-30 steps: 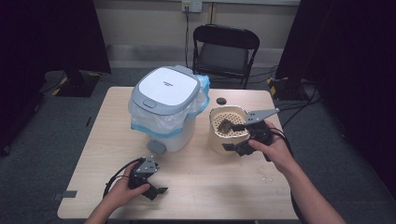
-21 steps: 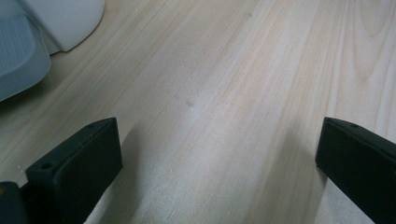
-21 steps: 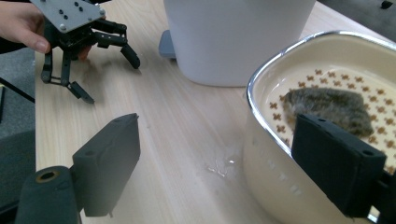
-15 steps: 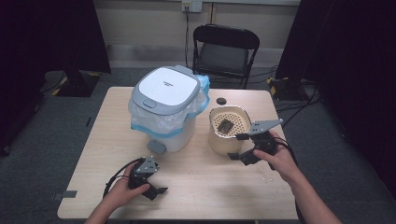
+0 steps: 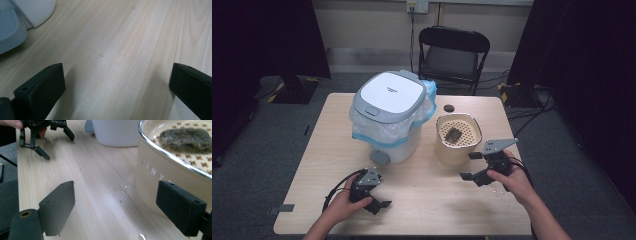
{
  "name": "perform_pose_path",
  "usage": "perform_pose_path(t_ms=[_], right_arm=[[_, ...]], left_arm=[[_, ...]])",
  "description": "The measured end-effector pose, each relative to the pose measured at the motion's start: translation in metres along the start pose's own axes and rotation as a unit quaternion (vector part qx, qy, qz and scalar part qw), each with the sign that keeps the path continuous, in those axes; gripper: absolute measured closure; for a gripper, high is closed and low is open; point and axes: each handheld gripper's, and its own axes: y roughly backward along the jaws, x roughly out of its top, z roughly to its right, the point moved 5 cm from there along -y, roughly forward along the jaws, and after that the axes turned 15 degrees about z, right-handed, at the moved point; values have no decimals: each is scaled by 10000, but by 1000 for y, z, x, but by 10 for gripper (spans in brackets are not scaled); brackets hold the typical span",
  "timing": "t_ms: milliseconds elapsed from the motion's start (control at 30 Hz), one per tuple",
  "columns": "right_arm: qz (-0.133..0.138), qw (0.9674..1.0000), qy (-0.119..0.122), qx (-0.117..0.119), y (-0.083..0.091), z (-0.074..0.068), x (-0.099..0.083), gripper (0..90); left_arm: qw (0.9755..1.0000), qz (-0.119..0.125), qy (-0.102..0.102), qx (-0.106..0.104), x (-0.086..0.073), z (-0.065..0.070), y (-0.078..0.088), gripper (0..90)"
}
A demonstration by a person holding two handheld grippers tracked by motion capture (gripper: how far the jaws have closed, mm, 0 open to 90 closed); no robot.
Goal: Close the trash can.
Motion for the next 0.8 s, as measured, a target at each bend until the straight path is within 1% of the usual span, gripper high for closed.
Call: perform_pose_path(t_ms=[300, 367, 800], right_arm=[[-43, 9999, -54, -116, 7, 2, -16, 149], [-32, 9999, -101, -99, 9, 2, -20, 149], [-126, 9995, -194, -222, 19, 3, -44, 149]], left_arm=[[10000, -3, -2, -2, 0, 0, 0, 0], [10000, -1, 0, 0, 0, 0, 0, 0], [10000, -1, 0, 0, 0, 0, 0, 0]])
